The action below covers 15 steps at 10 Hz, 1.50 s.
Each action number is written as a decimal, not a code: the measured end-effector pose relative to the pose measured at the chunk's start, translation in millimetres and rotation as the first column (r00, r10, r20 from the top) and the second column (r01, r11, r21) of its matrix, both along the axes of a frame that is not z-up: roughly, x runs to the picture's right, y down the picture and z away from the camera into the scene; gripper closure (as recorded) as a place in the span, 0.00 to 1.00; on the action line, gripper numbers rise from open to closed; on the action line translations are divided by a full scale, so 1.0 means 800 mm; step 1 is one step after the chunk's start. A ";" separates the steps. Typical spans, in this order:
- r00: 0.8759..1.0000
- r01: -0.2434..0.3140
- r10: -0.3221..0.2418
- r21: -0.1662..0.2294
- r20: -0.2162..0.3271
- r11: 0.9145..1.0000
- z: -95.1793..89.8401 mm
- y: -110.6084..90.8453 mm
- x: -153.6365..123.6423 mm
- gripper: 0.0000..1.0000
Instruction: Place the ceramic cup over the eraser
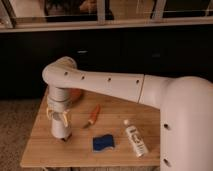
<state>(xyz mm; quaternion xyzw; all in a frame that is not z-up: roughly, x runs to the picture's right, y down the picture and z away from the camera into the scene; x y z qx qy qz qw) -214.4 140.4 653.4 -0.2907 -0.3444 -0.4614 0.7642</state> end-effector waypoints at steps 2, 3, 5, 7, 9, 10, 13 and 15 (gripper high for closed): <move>1.000 0.003 -0.002 -0.002 0.004 1.000 0.002 0.002 -0.002 0.83; 1.000 -0.001 0.001 -0.001 0.005 1.000 -0.001 -0.003 0.000 0.73; 1.000 -0.001 0.001 0.001 0.006 1.000 -0.002 -0.006 0.000 0.53; 1.000 0.001 -0.001 0.000 0.011 1.000 -0.001 -0.005 -0.002 0.32; 1.000 0.001 -0.001 -0.001 0.013 1.000 -0.001 -0.007 -0.001 0.20; 1.000 0.000 0.000 -0.001 0.014 1.000 -0.001 -0.008 -0.001 0.20; 1.000 0.001 -0.001 -0.001 0.020 1.000 -0.001 -0.010 -0.001 0.20; 1.000 0.001 -0.001 0.000 0.023 1.000 -0.001 -0.011 -0.001 0.20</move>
